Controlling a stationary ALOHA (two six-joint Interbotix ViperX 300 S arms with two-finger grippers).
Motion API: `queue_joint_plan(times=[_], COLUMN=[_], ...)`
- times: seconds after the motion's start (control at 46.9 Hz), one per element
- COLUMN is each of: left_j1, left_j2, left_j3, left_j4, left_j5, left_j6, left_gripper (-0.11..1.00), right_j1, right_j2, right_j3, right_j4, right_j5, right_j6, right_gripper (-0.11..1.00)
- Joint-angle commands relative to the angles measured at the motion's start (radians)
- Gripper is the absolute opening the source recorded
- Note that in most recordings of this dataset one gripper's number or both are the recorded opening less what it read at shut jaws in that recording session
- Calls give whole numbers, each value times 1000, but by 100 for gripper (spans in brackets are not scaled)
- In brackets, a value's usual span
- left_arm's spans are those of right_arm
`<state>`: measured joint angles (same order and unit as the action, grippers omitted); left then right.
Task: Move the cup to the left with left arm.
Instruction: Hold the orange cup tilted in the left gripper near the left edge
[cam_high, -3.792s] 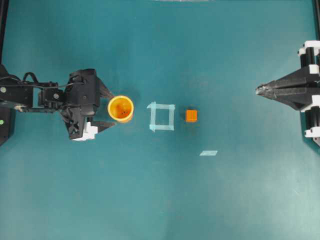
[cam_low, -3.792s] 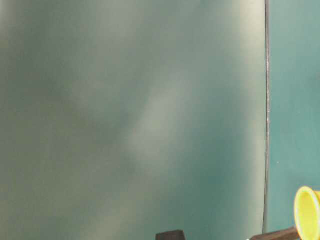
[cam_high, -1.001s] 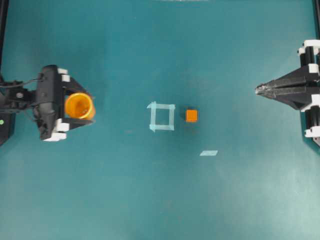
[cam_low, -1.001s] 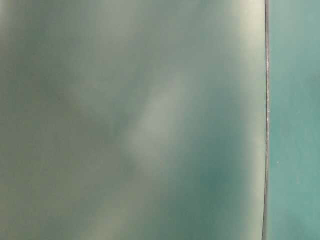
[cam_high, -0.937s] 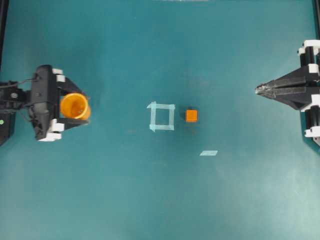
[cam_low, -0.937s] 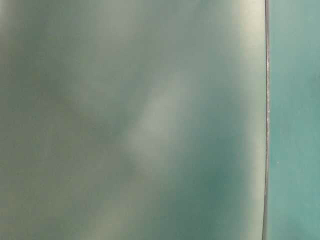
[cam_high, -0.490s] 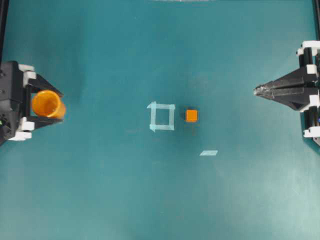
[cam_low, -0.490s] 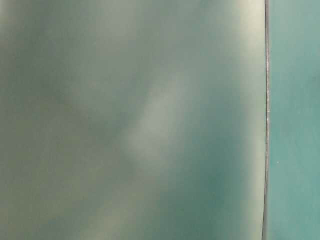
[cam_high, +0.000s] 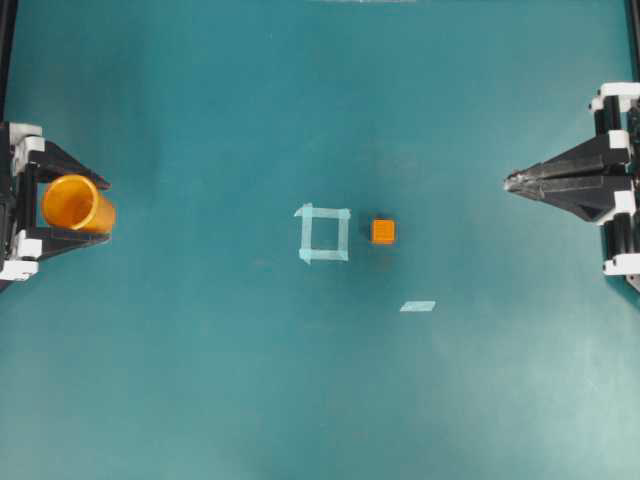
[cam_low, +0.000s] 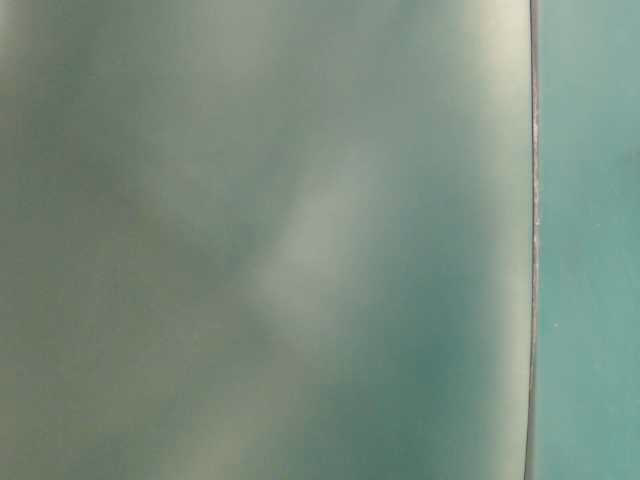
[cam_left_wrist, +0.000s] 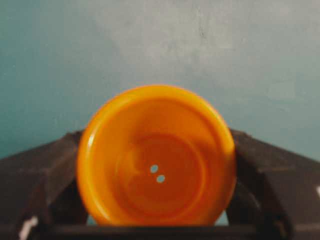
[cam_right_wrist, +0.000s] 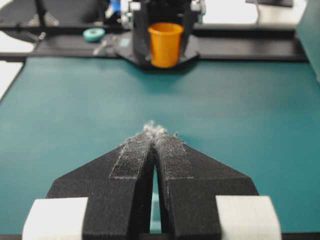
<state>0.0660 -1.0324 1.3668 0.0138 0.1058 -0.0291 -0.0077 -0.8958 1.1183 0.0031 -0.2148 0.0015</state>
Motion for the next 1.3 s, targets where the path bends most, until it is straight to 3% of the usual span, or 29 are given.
queue_joint_plan(times=[0.0, 1.278], left_j1=[-2, -2], left_j2=[8, 12], left_j3=[-11, 41], left_j4=[-2, 3], left_j5=[-3, -66], left_j6=[-2, 21], left_gripper=[67, 67], right_j1=[-2, -2], right_j2=[3, 25], right_j3=[-34, -31], right_j4=[2, 2], right_j5=[-5, -2], right_j6=[2, 0], right_gripper=[0, 0])
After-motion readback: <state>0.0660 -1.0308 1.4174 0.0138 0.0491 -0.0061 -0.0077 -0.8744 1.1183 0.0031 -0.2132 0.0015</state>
